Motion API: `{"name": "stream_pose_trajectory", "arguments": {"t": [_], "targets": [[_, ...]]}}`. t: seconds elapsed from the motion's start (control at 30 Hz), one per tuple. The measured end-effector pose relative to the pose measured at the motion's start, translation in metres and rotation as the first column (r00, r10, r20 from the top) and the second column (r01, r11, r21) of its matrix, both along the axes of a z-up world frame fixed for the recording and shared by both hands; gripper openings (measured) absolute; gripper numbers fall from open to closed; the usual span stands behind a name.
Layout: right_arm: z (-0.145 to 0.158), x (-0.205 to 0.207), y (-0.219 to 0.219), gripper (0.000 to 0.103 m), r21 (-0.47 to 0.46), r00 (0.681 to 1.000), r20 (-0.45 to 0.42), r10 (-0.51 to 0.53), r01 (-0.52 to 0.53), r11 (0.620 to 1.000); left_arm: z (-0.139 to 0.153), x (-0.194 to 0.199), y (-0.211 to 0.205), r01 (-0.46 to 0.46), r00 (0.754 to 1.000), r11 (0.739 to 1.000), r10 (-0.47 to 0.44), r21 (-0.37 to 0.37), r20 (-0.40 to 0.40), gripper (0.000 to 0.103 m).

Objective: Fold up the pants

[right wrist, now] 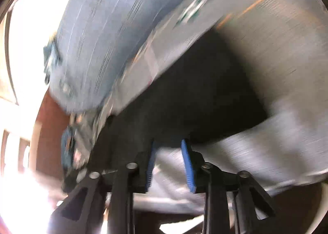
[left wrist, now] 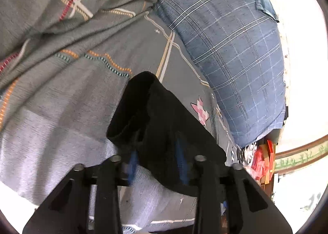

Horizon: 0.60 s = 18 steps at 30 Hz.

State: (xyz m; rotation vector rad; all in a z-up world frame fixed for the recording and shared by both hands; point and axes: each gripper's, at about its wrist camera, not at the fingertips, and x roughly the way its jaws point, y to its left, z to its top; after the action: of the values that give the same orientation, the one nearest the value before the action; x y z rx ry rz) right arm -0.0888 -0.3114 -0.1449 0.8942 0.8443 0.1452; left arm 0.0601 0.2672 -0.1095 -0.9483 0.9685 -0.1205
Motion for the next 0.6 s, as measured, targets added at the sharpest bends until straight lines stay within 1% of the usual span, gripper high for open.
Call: {"name": "stream_pose_trajectory", "arguments": {"t": [0.03, 0.07, 0.1, 0.13, 0.17, 0.23, 0.27, 0.3, 0.33, 0.37, 0.4, 0.43, 0.47, 0.5, 0.53, 0.57, 0.6], "targets": [[0.006, -0.006, -0.022, 0.040, -0.040, 0.997, 0.013, -0.073, 0.073, 0.997, 0.001, 0.002, 0.001, -0.009, 1.000, 1.000, 0.009, -0.005, 0.002, 0.049], [0.008, -0.008, -0.032, 0.042, -0.059, 0.994, 0.014, -0.107, 0.108, 0.992, 0.002, 0.005, 0.002, -0.023, 1.000, 1.000, 0.023, -0.011, 0.002, 0.054], [0.010, -0.006, -0.044, 0.042, -0.071, 0.989, 0.020, -0.145, 0.146, 0.987, 0.004, 0.014, -0.003, -0.030, 1.000, 0.999, 0.030, -0.018, -0.003, 0.054], [0.011, -0.001, -0.055, 0.042, -0.065, 0.985, 0.039, -0.166, 0.169, 0.984, 0.003, 0.018, -0.005, -0.026, 1.000, 0.999, 0.026, -0.026, -0.005, 0.054], [0.010, 0.004, -0.059, 0.042, -0.067, 0.984, 0.043, -0.170, 0.173, 0.983, 0.001, 0.022, -0.008, -0.018, 1.000, 0.999, 0.017, -0.032, -0.013, 0.054], [0.008, 0.019, -0.064, 0.042, -0.088, 0.987, 0.043, -0.154, 0.158, 0.984, -0.003, 0.033, -0.021, -0.001, 0.999, 1.000, 0.000, -0.004, -0.052, 0.054], [0.007, 0.031, -0.063, 0.042, -0.125, 0.989, 0.041, -0.139, 0.143, 0.982, -0.005, 0.039, -0.028, 0.011, 0.998, 1.000, -0.010, 0.021, -0.070, 0.054], [0.007, 0.044, -0.059, 0.042, -0.189, 0.992, 0.028, -0.122, 0.125, 0.974, -0.005, 0.041, -0.033, 0.017, 0.996, 0.998, -0.012, 0.055, -0.083, 0.054], [0.008, 0.053, -0.055, 0.029, -0.245, 0.996, 0.014, -0.088, 0.088, 0.965, -0.003, 0.041, -0.035, 0.021, 0.996, 0.997, -0.015, 0.076, -0.088, 0.053], [0.014, 0.061, -0.048, 0.007, -0.291, 0.998, 0.011, -0.061, 0.061, 0.955, 0.001, 0.042, -0.037, 0.022, 0.996, 0.995, -0.014, 0.098, -0.088, 0.051], [0.021, 0.065, -0.046, 0.007, -0.328, 0.999, 0.030, -0.045, 0.052, 0.943, 0.009, 0.041, -0.038, 0.015, 0.998, 0.994, -0.008, 0.108, -0.067, 0.044], [0.032, 0.066, -0.046, 0.007, -0.355, 0.997, 0.075, -0.036, 0.061, 0.933, 0.012, 0.041, -0.037, 0.012, 0.999, 0.993, -0.006, 0.114, -0.054, 0.038], [0.047, 0.069, -0.047, 0.007, -0.388, 0.992, 0.125, -0.035, 0.081, 0.918, 0.015, 0.043, -0.036, 0.007, 0.999, 0.991, -0.001, 0.136, -0.046, 0.031], [0.050, 0.070, -0.047, 0.006, -0.404, 0.990, 0.138, -0.037, 0.090, 0.910, 0.017, 0.047, -0.036, 0.001, 0.998, 0.984, 0.009, 0.179, -0.055, 0.031], [0.051, 0.076, -0.048, 0.005, -0.428, 0.990, 0.132, -0.044, 0.097, 0.898, 0.016, 0.052, -0.037, -0.002, 0.997, 0.976, 0.017, 0.217, -0.069, 0.030], [0.045, 0.085, -0.051, 0.005, -0.465, 0.994, 0.096, -0.059, 0.097, 0.880, 0.010, 0.059, -0.039, 0.004, 0.996, 0.965, 0.022, 0.264, -0.092, 0.030], [0.033, 0.094, -0.056, 0.005, -0.491, 0.996, 0.039, -0.080, 0.089, 0.867, 0.004, 0.062, -0.039, 0.012, 0.993, 0.958, 0.022, 0.285, -0.117, 0.030]]}}
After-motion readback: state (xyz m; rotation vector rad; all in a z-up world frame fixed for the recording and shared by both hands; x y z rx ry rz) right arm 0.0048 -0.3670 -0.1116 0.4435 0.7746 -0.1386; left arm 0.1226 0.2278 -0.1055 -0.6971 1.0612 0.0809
